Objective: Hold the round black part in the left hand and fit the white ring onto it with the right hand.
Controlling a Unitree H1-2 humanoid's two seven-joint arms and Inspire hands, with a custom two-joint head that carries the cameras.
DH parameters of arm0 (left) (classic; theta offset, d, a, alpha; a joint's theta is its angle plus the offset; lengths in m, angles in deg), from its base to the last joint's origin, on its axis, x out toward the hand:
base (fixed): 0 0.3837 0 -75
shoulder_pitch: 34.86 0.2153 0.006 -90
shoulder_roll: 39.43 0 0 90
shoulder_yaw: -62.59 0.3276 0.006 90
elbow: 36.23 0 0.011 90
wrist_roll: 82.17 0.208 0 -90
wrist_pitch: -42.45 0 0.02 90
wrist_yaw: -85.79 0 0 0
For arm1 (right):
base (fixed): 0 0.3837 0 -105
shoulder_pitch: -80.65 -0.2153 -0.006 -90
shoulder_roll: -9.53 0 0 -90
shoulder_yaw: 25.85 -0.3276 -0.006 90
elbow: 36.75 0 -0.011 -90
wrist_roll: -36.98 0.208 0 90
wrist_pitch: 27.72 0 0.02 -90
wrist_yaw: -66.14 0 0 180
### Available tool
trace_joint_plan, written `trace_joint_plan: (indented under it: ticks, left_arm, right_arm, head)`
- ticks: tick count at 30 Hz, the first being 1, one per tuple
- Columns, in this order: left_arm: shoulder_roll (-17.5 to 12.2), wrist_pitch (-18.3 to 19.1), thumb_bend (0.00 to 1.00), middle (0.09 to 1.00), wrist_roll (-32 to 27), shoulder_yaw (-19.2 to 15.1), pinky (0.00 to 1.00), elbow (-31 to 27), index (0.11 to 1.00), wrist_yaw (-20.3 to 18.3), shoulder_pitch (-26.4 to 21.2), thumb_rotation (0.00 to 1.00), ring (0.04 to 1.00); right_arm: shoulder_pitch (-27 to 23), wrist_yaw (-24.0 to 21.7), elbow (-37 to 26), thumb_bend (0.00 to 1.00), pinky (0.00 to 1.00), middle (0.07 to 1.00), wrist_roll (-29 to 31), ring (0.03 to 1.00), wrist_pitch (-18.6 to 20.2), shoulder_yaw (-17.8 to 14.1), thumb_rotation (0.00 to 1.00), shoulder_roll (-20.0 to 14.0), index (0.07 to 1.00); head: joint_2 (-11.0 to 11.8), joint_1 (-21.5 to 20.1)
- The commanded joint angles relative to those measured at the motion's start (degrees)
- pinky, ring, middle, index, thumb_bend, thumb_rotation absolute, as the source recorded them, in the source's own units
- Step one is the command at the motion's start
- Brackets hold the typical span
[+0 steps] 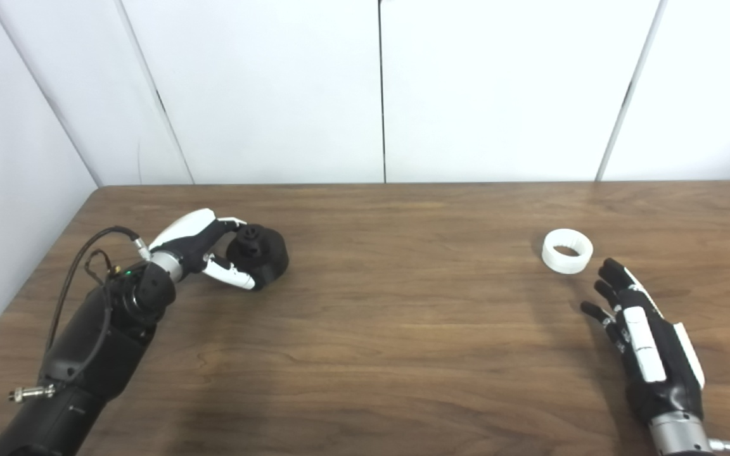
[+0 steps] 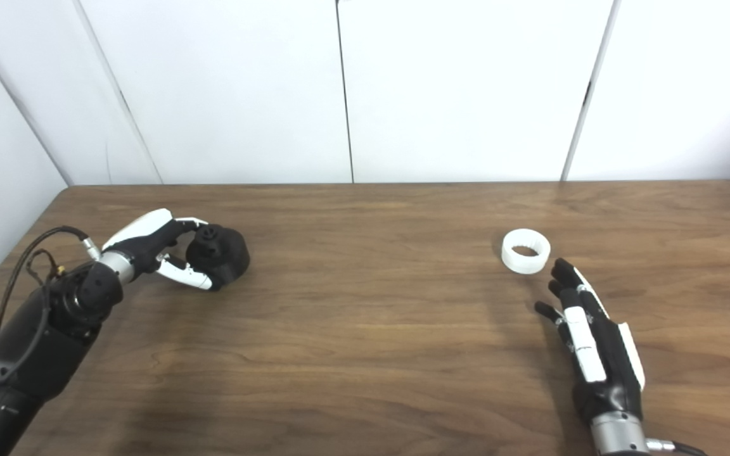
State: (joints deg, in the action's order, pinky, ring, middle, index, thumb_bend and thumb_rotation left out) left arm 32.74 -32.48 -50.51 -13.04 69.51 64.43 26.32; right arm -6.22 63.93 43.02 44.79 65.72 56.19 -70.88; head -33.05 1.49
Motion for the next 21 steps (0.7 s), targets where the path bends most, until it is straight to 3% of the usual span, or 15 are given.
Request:
trace_joint_plan:
  ticks: [1,21]
  left_arm:
    - [-1.20,-0.70,0.91,0.905,0.95,-0.87,0.84,-0.53,0.808,2.17,-3.23,0.26,0.946]
    - [-1.07,-1.38,0.87,0.891,0.51,-1.40,0.82,-1.22,0.701,3.03,-2.45,0.19,0.932]
  right_arm:
    - [0.77,-0.10,-2.35,0.65,0.82,0.926,0.74,0.933,-1.87,-0.24,0.79,0.06,0.895]
    - [0.80,-0.13,-2.72,0.65,0.84,0.928,1.23,0.941,-1.59,-0.39,0.78,0.00,0.899]
  head:
    - [-0.05,0.06]
    - [-0.41,0.08]
